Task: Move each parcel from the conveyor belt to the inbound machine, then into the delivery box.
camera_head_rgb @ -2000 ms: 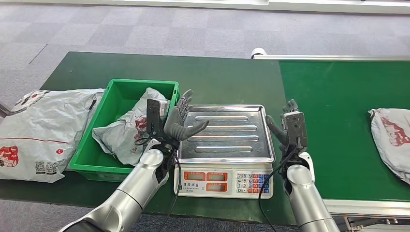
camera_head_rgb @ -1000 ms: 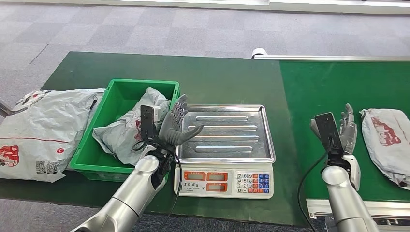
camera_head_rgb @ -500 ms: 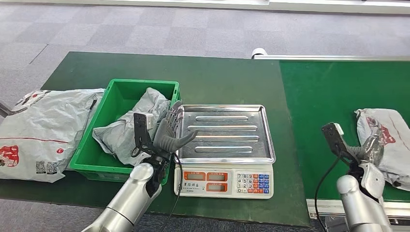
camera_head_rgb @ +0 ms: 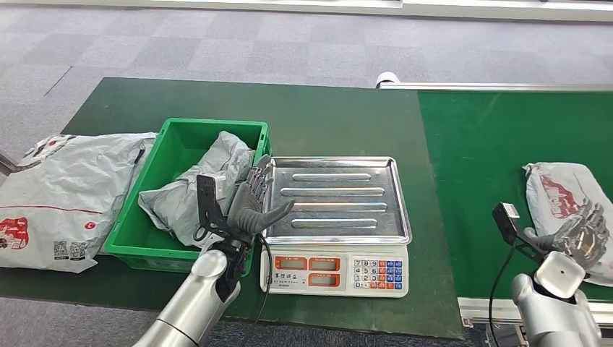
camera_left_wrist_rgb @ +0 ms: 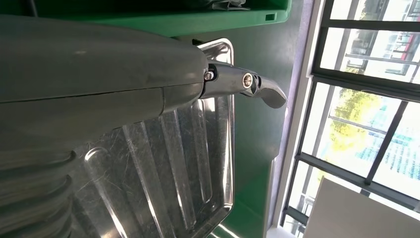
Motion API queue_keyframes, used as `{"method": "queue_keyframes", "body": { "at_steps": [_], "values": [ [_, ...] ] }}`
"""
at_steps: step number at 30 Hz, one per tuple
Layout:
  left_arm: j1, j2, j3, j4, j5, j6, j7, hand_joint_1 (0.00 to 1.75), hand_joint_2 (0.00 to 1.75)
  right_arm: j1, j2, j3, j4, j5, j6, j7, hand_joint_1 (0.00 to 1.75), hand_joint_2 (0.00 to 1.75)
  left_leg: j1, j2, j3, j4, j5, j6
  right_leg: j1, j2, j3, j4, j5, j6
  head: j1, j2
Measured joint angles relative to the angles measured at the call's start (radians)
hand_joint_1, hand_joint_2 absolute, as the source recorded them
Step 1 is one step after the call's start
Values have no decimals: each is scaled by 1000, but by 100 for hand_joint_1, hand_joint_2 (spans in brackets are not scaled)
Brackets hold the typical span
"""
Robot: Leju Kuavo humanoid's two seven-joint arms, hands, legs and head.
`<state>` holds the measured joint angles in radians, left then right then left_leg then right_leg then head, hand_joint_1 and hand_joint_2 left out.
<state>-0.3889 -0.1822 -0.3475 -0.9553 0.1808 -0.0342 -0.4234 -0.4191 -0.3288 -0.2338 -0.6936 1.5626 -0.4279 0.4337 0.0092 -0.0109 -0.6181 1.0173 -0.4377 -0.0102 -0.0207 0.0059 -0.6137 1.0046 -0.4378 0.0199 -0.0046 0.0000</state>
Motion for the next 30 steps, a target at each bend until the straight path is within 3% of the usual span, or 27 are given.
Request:
{"method": "queue_keyframes", "body": {
  "at_steps": [30],
  "values": [
    [56, 0, 25, -77, -36, 4, 33, 0, 175, 16, 7, -2, 98, 9, 3, 128, 0, 175, 0, 0, 1, 0, 0, 0, 0, 0, 0, 0, 0, 0, 0, 0]
  ]
}}
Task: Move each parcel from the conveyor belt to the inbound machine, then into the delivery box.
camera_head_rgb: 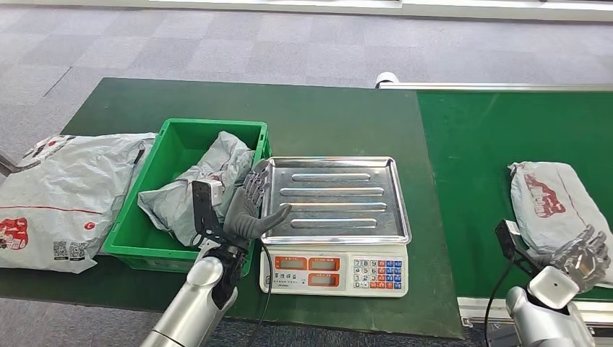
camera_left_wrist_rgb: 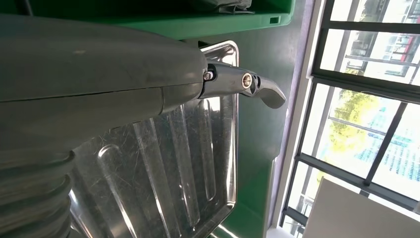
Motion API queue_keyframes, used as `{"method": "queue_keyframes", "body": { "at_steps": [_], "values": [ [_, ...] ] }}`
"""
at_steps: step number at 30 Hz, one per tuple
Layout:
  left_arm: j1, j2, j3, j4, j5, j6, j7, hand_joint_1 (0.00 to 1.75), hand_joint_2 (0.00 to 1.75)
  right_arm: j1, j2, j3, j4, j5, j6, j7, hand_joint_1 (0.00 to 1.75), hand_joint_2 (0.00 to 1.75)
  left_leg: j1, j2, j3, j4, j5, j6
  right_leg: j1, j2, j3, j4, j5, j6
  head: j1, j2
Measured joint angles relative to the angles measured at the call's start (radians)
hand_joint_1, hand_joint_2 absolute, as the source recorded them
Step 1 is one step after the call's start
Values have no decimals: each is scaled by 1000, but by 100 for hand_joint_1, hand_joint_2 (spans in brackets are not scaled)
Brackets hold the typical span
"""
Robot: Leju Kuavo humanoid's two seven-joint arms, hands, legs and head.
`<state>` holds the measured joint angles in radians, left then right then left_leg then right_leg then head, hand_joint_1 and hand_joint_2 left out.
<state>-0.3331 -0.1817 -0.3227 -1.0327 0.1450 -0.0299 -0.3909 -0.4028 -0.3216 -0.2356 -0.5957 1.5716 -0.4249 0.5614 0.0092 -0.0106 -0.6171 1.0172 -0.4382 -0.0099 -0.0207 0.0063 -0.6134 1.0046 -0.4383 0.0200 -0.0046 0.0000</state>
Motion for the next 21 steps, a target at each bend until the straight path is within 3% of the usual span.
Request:
{"method": "queue_keyframes", "body": {
  "at_steps": [21],
  "values": [
    [0, -2, 12, 2, -17, -25, -2, 0, 175, 34, 16, -41, 2, 0, 39, 10, 0, 175, 0, 0, 0, 0, 0, 0, 0, 0, 0, 0, 0, 0, 0, 0]
  ]
}}
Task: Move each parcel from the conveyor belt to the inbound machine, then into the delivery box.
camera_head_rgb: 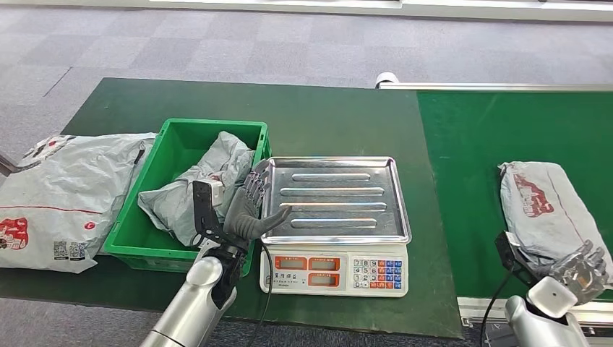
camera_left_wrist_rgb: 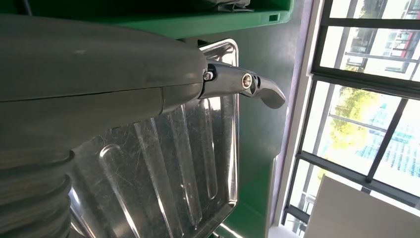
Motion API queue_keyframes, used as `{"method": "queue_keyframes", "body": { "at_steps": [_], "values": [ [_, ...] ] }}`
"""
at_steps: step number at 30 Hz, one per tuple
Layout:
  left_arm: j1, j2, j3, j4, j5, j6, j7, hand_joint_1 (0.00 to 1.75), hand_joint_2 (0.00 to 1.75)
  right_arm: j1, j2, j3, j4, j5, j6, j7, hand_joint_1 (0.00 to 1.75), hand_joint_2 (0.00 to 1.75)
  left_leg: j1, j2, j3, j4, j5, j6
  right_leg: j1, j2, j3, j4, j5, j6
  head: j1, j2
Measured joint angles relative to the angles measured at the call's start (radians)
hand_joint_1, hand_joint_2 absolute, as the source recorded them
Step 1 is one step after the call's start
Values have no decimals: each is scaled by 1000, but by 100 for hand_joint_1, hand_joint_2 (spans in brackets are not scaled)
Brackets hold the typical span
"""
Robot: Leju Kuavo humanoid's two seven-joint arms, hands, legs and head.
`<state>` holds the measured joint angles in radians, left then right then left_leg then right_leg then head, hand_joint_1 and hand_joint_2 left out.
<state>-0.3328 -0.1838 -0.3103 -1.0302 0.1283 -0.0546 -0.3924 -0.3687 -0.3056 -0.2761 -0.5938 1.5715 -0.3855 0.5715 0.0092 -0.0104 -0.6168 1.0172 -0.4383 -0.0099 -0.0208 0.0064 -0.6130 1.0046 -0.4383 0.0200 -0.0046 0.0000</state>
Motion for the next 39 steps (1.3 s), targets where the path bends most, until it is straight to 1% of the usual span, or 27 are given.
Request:
{"method": "queue_keyframes", "body": {
  "at_steps": [8, 10, 14, 19, 24, 29, 39],
  "values": [
    [0, -1, 4, 0, -1, -5, 0, 0, 175, 5, 6, -34, -2, 0, 17, -16, 0, 175, 0, 0, 0, 0, 0, 0, 0, 0, 0, 0, 0, 0, 0, 0],
    [0, -2, 4, 0, -2, -7, 0, 0, 175, 4, 8, -45, -2, -4, 26, -36, 0, 175, 0, 0, 0, 0, 0, 0, 0, 0, 0, 0, 0, 0, 0, 0],
    [0, -3, 5, 1, -3, -13, 0, 0, 175, -4, 16, -85, -2, -12, 46, -111, 0, 175, 0, 0, 0, 0, 0, 0, 0, 0, 0, 0, 0, 0, 0, 0],
    [0, -4, 9, 1, -3, -14, 0, 0, 175, -21, 27, -118, -2, -14, 49, -135, 0, 175, 0, 0, 0, 0, 0, 0, 0, 0, 0, 0, 0, 0, 0, 0],
    [0, -5, 10, 1, -3, -18, 1, 0, 175, -34, 37, -153, 3, -29, 62, -179, 0, 175, 0, 0, 0, 0, 0, 0, 0, 0, 0, 0, 0, 0, 0, 0],
    [-1, -7, 11, 2, -5, -21, 3, 0, 175, -39, 41, -178, 12, -28, 67, -195, 0, 175, 0, 0, 0, 0, 0, 0, 0, 0, 0, 0, 0, 0, 0, 0],
    [-2, -8, 11, 4, -6, -24, 3, 0, 175, -39, 42, -209, 24, -26, 68, -196, 0, 175, 0, 0, 0, 0, 0, 0, 0, 0, 0, 0, 0, 0, 0, 0]
  ]
}}
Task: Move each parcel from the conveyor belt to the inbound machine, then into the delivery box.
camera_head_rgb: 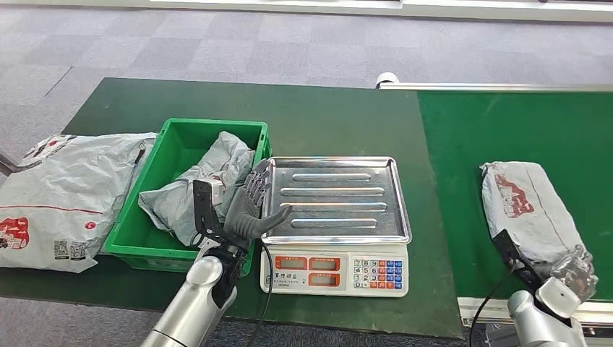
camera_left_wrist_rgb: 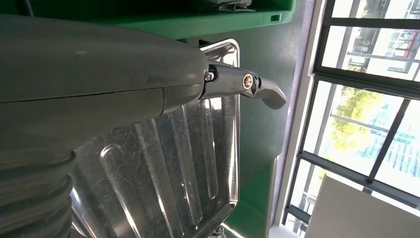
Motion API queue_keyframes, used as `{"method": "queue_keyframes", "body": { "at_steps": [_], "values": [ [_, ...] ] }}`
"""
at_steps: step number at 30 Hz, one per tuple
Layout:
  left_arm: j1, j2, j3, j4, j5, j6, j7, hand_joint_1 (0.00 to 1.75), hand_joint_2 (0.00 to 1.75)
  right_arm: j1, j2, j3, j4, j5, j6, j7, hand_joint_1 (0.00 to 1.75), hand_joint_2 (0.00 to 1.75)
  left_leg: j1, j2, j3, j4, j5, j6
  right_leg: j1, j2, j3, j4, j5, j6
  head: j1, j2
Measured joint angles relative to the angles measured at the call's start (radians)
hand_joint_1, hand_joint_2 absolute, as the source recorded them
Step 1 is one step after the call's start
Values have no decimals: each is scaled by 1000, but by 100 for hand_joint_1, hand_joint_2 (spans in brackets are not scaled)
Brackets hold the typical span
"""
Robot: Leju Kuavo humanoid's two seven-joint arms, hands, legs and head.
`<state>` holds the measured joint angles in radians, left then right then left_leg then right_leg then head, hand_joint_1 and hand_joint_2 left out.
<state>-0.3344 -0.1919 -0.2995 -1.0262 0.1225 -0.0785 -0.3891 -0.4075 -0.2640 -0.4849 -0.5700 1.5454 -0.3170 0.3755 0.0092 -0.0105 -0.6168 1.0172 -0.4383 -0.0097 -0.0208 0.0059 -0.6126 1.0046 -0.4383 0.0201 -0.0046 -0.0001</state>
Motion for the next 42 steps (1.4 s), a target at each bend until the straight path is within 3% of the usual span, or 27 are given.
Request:
{"method": "queue_keyframes", "body": {
  "at_steps": [12, 20, 21, 24, 25, 42],
  "values": [
    [-5, -3, 5, 8, 3, -11, 0, 0, 175, 6, -12, -15, 19, 23, 48, 84, 0, 175, 0, 0, 0, 0, 0, 0, 0, 0, 0, 0, 0, 0, 0, 0],
    [-9, -5, 8, 11, 3, -18, 1, 0, 175, 8, -15, -16, 35, 25, 73, 72, 0, 175, 0, 0, 0, 0, 0, 0, 0, 0, 0, 0, 0, 0, 0, 0],
    [-10, -5, 8, 12, 3, -18, 1, 0, 175, 8, -15, -17, 36, 25, 72, 71, 9, 175, 0, 0, 0, 0, 0, 0, 0, 0, 0, 0, 0, 0, 0, 0],
    [-11, -5, 9, 13, 3, -18, 1, 0, 175, 8, -15, -24, 38, 23, 70, 60, 140, 175, 0, 0, 0, 0, 0, 0, 0, 0, 0, 0, 0, 0, 0, 0],
    [-11, -5, 9, 13, 3, -18, 1, 0, 175, 9, -15, -28, 38, 21, 68, 52, 175, 175, 0, 0, 0, 0, 0, 0, 0, 0, 0, 0, 0, 0, 0, 0],
    [-11, -5, 25, 13, -2, -20, -1, 0, 175, 5, -3, -59, 38, 11, 52, 8, 175, 175, 0, 0, 0, 0, 0, 0, 0, 0, 0, 0, 0, 0, 0, 0]
  ]
}}
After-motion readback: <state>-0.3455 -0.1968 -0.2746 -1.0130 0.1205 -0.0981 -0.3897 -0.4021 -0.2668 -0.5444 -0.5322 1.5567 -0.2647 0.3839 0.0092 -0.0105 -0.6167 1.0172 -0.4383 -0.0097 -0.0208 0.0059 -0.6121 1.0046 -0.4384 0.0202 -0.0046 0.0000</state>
